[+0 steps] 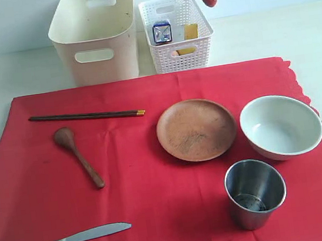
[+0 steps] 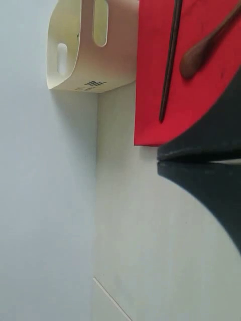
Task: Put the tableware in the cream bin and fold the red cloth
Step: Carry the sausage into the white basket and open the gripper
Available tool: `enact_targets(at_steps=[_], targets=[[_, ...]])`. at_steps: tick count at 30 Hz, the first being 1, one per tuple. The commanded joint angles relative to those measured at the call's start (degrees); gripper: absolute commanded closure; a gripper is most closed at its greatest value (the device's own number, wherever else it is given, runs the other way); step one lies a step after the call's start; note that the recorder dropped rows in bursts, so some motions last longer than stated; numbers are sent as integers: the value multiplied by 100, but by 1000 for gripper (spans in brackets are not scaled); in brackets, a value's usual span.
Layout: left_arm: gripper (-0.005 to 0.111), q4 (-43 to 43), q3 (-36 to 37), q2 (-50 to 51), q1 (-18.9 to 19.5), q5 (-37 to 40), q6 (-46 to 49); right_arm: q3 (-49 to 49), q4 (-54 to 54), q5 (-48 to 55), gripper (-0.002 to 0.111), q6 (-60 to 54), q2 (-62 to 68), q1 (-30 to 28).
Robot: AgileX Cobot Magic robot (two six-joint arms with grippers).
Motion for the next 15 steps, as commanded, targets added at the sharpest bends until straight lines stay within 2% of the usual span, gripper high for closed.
enact_targets(at_steps=[1,7,15], targets=[[107,-12,-3,-32,11,-13,19,-735,-2,180,108,-57,537,-10],[107,-12,-3,-32,11,-13,19,-1410,43,204,108,-78,1119,43],[107,-12,-3,-32,11,-13,19,-1407,6,302,108,-480,1042,73]])
